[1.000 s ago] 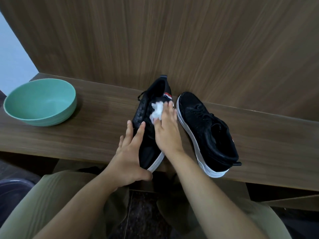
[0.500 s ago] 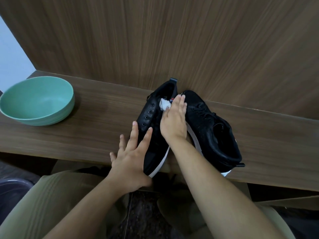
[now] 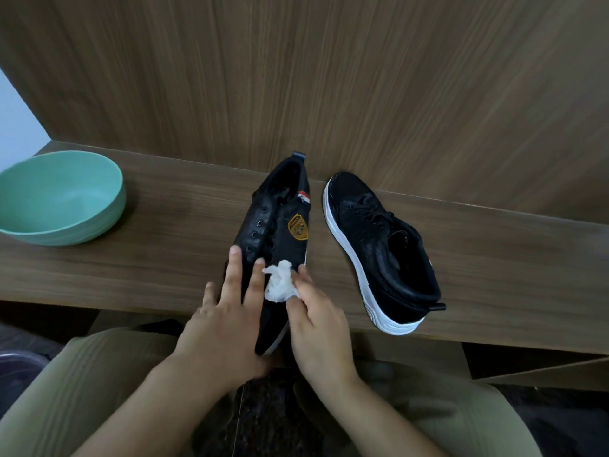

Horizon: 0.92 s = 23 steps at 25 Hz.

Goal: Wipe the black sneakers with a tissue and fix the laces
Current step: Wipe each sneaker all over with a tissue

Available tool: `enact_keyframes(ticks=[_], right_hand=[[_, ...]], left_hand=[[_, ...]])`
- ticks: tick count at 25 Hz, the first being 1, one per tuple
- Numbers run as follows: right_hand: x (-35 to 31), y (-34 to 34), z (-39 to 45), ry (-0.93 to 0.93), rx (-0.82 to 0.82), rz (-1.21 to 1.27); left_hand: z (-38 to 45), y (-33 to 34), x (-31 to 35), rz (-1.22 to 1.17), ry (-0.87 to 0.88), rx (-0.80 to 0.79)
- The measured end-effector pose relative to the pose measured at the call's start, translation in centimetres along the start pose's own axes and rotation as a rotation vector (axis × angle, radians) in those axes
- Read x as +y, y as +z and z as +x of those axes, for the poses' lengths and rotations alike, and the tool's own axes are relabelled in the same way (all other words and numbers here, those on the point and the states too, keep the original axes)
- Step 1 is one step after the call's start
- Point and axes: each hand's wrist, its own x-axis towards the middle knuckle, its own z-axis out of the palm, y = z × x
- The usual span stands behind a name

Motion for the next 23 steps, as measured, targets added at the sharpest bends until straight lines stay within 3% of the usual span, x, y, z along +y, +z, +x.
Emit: enact_keyframes(ticks=[2,3,6,9,12,15,17,20,23], right_hand=[[-0.7,-0.8,1.0,0.039,0.006,0.107],[-0.7,-1.1,1.8,0.057,0.028,0.161],[0.0,-2.1,3.9,0.078,0.143,0.404],[1.3,-2.2,5.1,0.148,0.199,0.608],[1.5,-0.7,5.1,0.145,0.207,0.621],[0.3,1.9,6.5,0.020,-0.014,0.506],[-0.7,2.5,9.2,0.020,-0.086,0.520],[-1.8,1.7,15.1,0.114,-0.040,0.649],[-2.6,1.6,18.0,0.079,-0.021,0.521]], left_hand=[[-1.0,-1.9,0.2,0.108,-0.068,-0.148],[-1.1,-3.1,0.5,0.177,-0.099,-0.145],[1.7,-5.8,1.2,0.224,-0.081,0.151],[6.2,-6.2,0.6,0.042,-0.022,0.435],[8.9,-4.4,-0.4,-0.104,-0.006,0.517],[9.6,-3.5,-0.7,-0.326,0.062,0.610],[9.7,-3.6,-0.7,-0.455,0.104,0.625],[9.7,-3.7,-1.3,-0.603,0.143,0.575],[9.6,-3.9,-1.6,-0.694,0.132,0.570]])
